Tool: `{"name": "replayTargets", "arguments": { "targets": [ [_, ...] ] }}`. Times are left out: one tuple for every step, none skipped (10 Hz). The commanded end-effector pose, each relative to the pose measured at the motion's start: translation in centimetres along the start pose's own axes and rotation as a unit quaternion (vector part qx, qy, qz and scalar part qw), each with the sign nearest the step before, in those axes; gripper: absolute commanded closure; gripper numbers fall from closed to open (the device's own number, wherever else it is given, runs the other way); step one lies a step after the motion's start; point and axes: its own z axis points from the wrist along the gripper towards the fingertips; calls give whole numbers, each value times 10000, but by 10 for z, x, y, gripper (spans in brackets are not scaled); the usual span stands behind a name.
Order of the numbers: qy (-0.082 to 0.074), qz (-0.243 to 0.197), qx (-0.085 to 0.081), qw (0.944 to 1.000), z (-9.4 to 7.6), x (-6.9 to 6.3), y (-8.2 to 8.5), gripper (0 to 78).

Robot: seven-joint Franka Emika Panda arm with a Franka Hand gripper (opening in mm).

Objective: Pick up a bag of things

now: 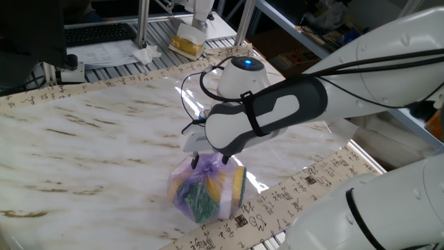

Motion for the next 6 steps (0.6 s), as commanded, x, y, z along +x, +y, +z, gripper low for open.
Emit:
{"name": "replayTargets", "arguments": {
  "targets": [
    [-6, 7, -8, 10000, -1, -6, 2, 1],
    [-12, -5, -7, 10000, 0, -6, 2, 1],
    [-14, -9, -8, 10000, 1, -7, 2, 1],
    [-31, -15, -3, 10000, 2, -9, 3, 1],
    [-31, -15, -2, 10000, 2, -9, 3, 1],
    [-41, -22, -1, 10000, 2, -9, 3, 1]
  ]
}}
